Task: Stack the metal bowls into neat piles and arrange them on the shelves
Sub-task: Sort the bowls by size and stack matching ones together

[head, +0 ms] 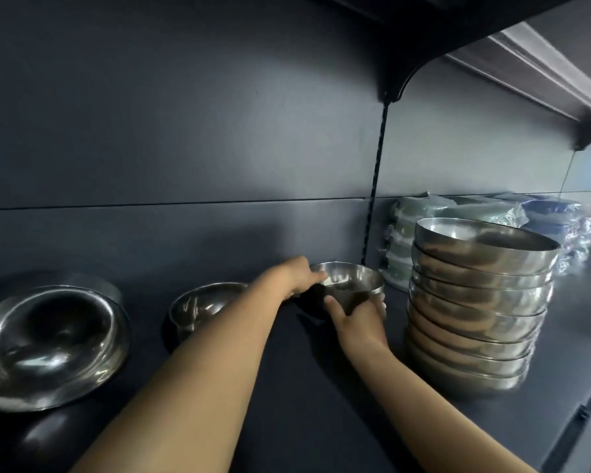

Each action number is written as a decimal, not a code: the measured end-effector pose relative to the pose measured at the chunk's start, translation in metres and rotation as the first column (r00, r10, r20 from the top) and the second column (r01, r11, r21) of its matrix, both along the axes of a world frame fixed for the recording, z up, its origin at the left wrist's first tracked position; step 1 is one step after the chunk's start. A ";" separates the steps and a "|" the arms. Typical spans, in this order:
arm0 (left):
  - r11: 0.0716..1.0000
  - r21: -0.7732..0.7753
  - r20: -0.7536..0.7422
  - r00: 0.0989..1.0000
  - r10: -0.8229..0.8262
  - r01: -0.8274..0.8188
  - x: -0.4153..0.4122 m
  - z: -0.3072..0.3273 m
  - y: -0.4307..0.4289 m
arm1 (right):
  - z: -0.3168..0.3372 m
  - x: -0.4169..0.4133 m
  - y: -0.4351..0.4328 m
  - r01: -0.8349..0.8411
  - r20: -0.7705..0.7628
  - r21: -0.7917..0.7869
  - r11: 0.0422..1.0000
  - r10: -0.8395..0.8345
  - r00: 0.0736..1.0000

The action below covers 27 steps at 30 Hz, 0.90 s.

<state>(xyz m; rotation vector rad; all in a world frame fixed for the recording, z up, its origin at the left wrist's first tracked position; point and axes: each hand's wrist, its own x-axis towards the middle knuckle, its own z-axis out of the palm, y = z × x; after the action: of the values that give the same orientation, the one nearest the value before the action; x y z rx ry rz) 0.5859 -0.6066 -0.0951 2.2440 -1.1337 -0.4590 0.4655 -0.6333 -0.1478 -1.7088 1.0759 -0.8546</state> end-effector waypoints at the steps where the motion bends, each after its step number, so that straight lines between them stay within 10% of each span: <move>1: 1.000 -0.027 -0.087 0.996 -0.007 0.004 0.001 -0.002 -0.004 | -0.002 0.002 0.000 -0.003 -0.026 -0.014 1.000 0.002 1.000; 14: 0.959 -0.256 -0.280 0.959 0.045 -0.120 0.005 0.010 0.018 | 0.009 0.002 0.008 0.050 -0.042 -0.208 0.977 -0.060 0.997; 27: 0.665 -0.628 -0.216 0.912 0.349 -0.404 -0.019 0.036 0.125 | 0.066 0.002 0.037 -0.337 0.220 -0.320 0.886 0.415 0.883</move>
<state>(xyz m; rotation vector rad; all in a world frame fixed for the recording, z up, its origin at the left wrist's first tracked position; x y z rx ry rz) 0.5666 -0.4820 -0.0588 1.7198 -0.6069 0.0468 0.4674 -0.5966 -0.0821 -1.8708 0.4177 -0.9840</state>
